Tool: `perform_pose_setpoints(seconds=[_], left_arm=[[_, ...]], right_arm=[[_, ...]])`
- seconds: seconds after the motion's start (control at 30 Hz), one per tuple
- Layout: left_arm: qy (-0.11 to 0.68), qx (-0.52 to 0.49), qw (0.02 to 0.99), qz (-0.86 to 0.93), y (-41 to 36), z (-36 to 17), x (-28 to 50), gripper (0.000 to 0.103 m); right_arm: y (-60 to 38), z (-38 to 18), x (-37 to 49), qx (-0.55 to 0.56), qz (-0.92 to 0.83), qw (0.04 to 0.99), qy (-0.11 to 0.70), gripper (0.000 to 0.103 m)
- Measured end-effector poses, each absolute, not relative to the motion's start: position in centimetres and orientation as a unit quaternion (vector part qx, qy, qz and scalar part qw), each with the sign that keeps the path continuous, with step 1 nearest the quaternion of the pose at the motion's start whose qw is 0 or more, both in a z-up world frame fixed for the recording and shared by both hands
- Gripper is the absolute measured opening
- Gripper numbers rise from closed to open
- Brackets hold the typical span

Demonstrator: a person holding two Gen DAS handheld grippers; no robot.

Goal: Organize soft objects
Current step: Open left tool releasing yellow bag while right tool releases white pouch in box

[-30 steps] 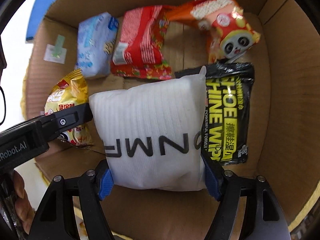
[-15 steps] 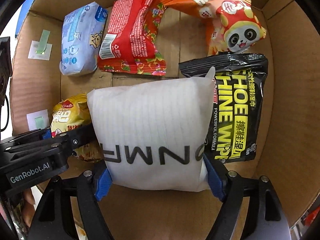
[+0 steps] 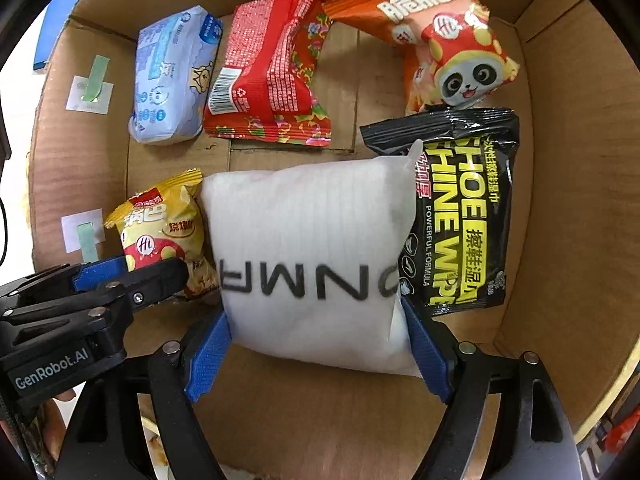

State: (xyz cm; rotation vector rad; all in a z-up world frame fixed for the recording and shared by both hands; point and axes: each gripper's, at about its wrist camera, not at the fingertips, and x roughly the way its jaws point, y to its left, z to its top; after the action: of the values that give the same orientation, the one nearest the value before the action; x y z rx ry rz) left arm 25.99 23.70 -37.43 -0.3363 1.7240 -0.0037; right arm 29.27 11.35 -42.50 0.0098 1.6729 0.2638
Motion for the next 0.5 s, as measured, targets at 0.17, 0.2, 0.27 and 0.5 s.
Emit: perform_pose_setpoints(seconds=[0.17,0.2,0.27,0.5], left_arm=[[0.734,-0.110,0.670,0.012,22.3,-35.2,25.5,0.045],[0.730,-0.105,0.675,0.013,22.1,-34.7,25.2,0.045],[0.721,-0.096,0.686,0.016,21.6,-33.8,25.1,0.045],[0.698,-0.084,0.711,0.021,21.0,-31.5,24.9,0.046]], right_arm=[[11.2,-40.5,29.3,-0.007,0.118,0.673,0.730,0.083],[11.1,-40.2,29.2,-0.010,0.119,0.676,0.727,0.083],[10.8,-39.5,29.2,-0.015,0.115,0.683,0.721,0.083],[9.2,-36.8,29.6,-0.027,0.099,0.713,0.694,0.083]])
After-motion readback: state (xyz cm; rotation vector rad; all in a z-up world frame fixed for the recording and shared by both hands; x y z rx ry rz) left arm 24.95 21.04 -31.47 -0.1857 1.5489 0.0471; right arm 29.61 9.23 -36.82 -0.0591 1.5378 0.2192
